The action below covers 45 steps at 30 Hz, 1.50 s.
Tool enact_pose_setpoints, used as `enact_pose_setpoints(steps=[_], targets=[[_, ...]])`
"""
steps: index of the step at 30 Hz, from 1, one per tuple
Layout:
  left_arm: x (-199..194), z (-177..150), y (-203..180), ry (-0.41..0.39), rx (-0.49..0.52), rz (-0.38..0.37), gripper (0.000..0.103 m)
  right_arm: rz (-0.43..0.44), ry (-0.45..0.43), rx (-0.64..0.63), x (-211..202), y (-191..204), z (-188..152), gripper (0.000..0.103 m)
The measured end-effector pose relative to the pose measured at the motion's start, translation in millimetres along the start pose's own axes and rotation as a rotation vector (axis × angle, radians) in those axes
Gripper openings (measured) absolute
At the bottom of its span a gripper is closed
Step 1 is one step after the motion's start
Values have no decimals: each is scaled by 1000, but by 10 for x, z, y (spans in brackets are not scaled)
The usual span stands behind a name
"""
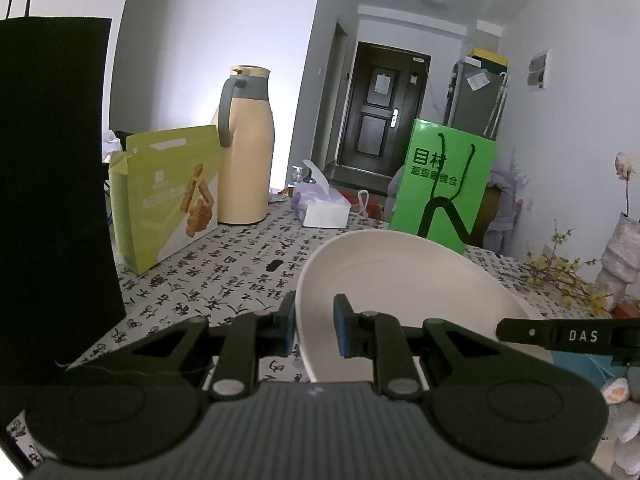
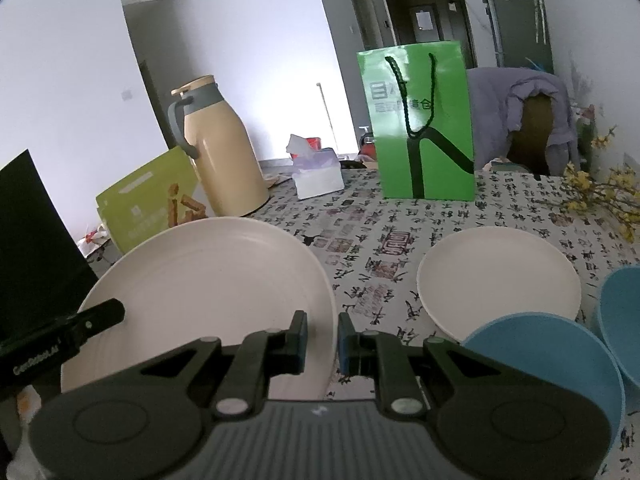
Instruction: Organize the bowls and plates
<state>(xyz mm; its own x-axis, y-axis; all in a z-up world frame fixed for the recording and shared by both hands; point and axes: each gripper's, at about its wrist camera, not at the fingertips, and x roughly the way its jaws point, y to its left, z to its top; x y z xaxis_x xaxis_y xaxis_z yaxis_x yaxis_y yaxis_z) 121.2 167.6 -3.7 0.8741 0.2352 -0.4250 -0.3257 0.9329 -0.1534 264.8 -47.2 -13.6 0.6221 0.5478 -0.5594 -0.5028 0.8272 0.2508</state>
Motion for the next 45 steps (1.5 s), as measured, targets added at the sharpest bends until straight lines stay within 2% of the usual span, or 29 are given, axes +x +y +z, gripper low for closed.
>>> enact_pose_setpoints(steps=[45], targets=[[-478,-269,-628,-26,38,-141,19,-45,-67,95,-854,-591,-362,15]])
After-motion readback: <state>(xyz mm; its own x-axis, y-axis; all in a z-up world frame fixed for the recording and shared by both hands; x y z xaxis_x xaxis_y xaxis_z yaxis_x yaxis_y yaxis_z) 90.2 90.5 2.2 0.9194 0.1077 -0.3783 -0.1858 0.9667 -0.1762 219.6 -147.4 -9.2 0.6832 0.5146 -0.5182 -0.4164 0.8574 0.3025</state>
